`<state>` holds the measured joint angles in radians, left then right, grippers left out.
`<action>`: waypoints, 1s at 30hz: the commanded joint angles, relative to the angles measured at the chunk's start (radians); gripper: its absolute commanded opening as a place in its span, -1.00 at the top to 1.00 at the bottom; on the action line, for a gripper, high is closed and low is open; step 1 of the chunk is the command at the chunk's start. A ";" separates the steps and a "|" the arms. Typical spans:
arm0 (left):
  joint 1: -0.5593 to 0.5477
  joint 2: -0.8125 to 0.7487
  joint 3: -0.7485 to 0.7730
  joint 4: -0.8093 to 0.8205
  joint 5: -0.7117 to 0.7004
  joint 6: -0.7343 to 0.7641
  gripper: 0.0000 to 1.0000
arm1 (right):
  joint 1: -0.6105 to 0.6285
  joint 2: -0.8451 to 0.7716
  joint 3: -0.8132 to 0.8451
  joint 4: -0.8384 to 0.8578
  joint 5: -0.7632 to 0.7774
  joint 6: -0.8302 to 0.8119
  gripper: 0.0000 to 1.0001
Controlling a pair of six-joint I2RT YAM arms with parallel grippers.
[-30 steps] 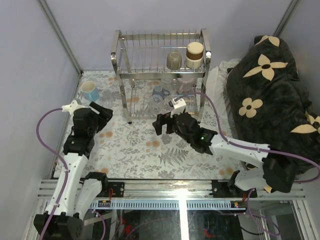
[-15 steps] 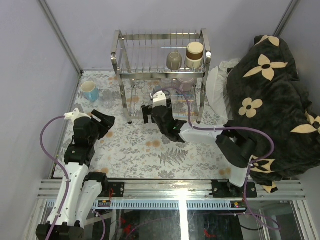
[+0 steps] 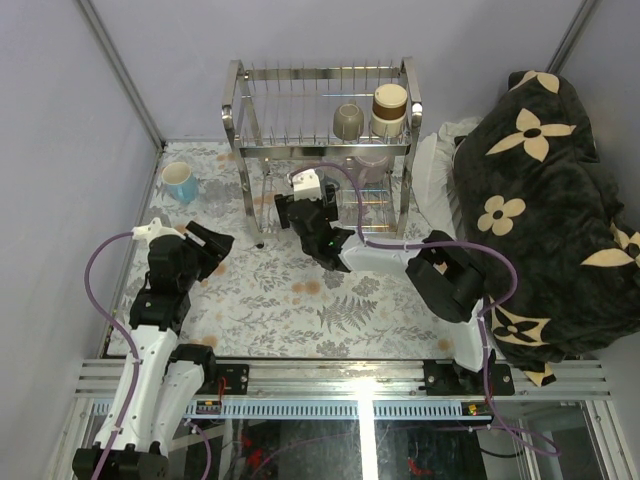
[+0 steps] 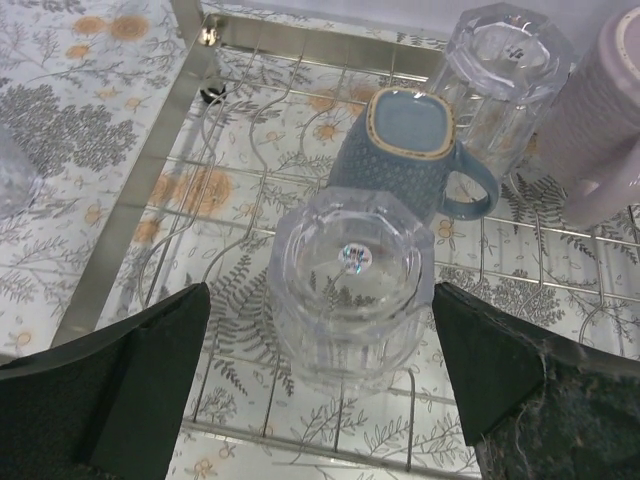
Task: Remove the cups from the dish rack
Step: Unload the cup from the dish rack.
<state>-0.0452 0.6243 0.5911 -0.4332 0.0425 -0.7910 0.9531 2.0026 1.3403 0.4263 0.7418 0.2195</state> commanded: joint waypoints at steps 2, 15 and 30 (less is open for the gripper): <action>-0.004 -0.004 -0.007 0.036 0.028 0.015 -0.37 | -0.038 0.030 0.067 0.018 0.059 0.011 -0.98; -0.005 0.003 -0.014 0.040 0.036 0.013 -0.37 | -0.080 0.054 0.070 0.026 0.035 0.027 -0.99; -0.004 0.005 -0.019 0.044 0.039 0.013 -0.38 | -0.093 0.113 0.121 0.003 -0.008 0.052 -0.85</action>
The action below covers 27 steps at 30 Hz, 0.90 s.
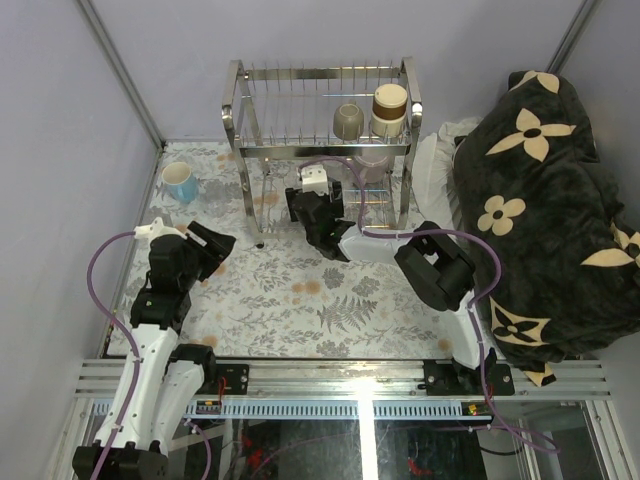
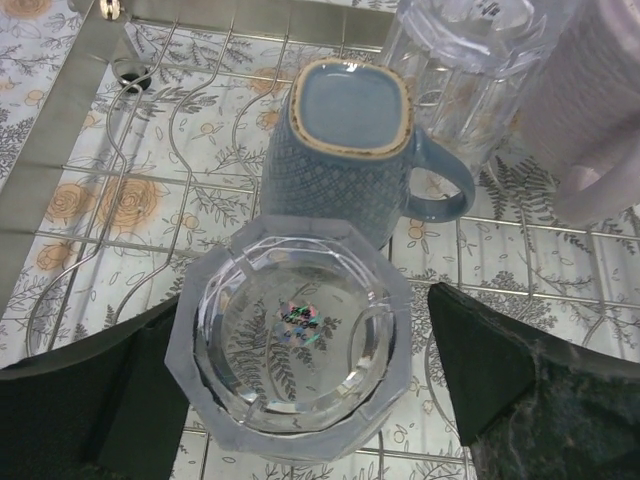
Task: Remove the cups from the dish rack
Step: Unload the cup from the dish rack.
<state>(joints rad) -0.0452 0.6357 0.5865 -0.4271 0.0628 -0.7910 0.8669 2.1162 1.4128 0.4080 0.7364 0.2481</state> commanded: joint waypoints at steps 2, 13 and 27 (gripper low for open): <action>-0.004 -0.009 -0.016 0.037 0.016 0.013 -0.38 | -0.007 -0.009 0.031 0.032 -0.010 0.031 -0.61; -0.005 -0.010 -0.016 0.036 0.016 0.014 -0.38 | -0.005 -0.073 -0.059 0.048 -0.005 0.065 0.99; -0.004 -0.011 -0.008 0.030 0.003 0.016 -0.39 | 0.072 -0.352 -0.217 0.105 0.025 -0.006 1.00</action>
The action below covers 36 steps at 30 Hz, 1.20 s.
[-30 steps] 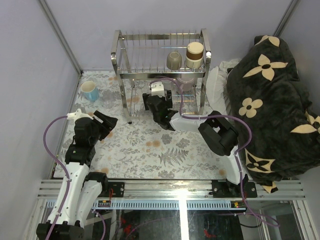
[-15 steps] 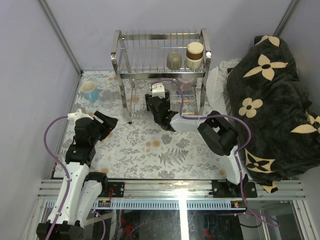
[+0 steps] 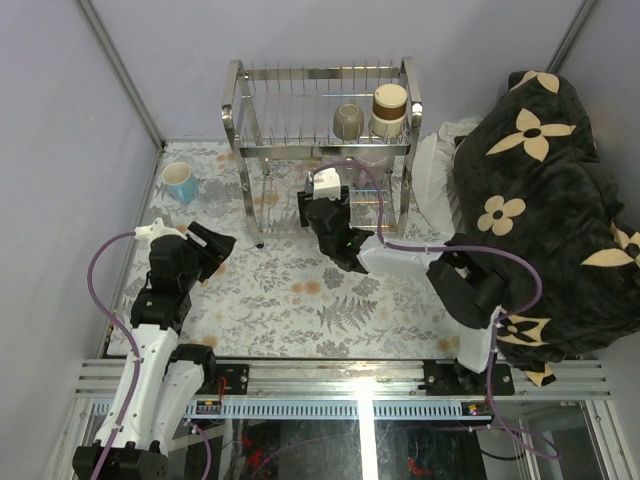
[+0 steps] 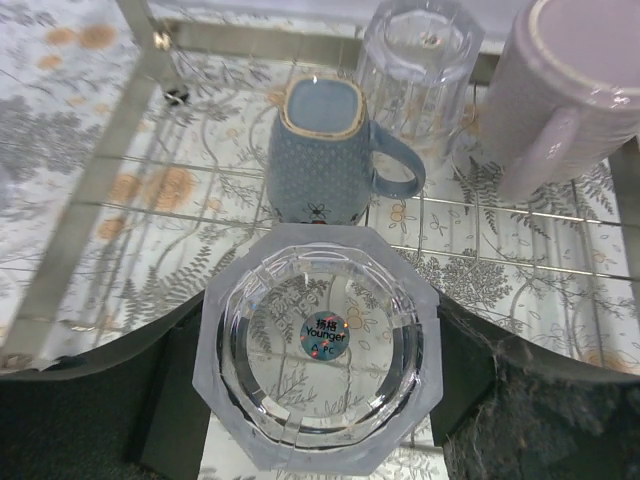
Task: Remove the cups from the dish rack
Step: Unload the cup from the dish rack, then place the cup at the center of the board.
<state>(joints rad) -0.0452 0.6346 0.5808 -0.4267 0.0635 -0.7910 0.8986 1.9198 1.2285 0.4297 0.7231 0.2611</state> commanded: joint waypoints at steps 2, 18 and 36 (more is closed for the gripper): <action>-0.004 -0.006 0.000 0.028 0.003 0.016 -0.39 | 0.056 -0.217 -0.070 0.096 0.034 -0.024 1.00; -0.005 -0.026 -0.128 0.413 0.493 -0.162 -0.40 | 0.077 -0.823 -0.603 0.326 -0.535 0.210 1.00; -0.234 -0.118 -0.274 0.920 0.598 -0.378 -0.45 | 0.077 -0.771 -0.641 0.595 -0.830 0.347 1.00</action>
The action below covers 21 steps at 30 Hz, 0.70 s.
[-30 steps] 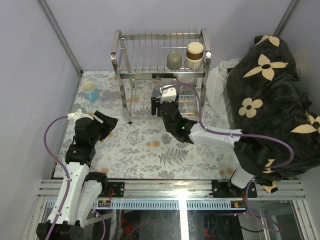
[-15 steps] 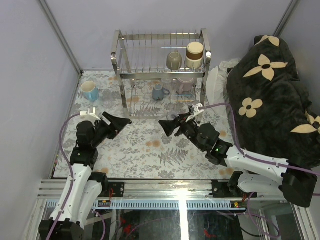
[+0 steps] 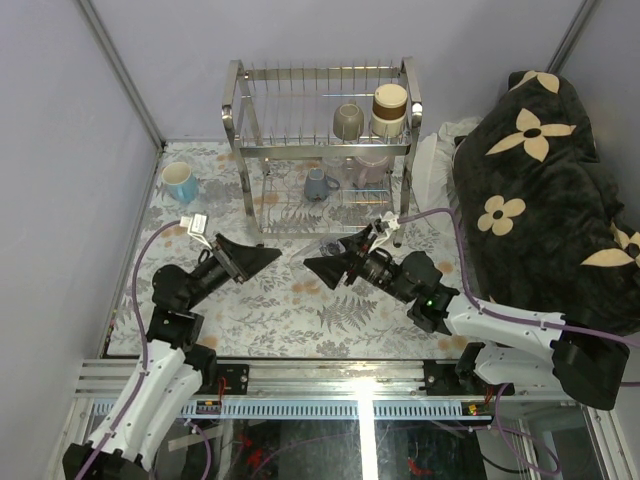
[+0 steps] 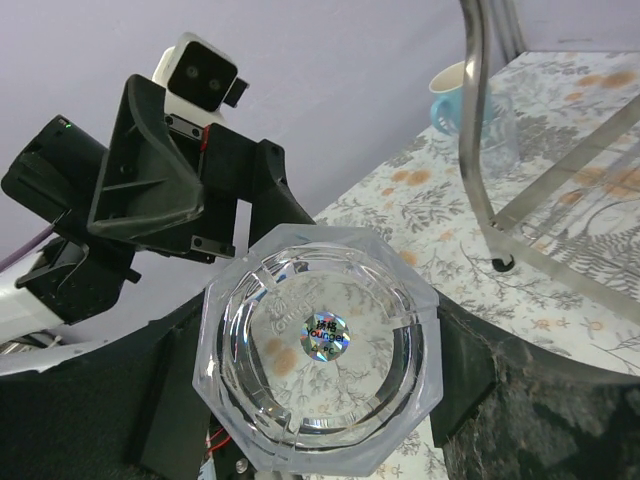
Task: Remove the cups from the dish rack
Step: Place the cup at the center of the board.
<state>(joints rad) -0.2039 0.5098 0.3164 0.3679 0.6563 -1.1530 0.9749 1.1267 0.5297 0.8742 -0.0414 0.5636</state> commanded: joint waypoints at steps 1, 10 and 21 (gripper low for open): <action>-0.106 0.013 -0.010 0.126 -0.010 -0.007 -0.43 | 0.002 0.030 0.062 0.159 -0.071 0.048 1.00; -0.261 0.054 -0.034 0.168 -0.102 0.025 -0.35 | 0.001 0.053 0.113 0.163 -0.087 0.053 1.00; -0.304 0.108 -0.097 0.451 -0.113 -0.089 0.17 | 0.001 0.078 0.110 0.226 -0.115 0.087 1.00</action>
<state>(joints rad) -0.4957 0.6033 0.2443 0.6376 0.5587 -1.1961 0.9733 1.2102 0.5900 0.9524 -0.1249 0.6197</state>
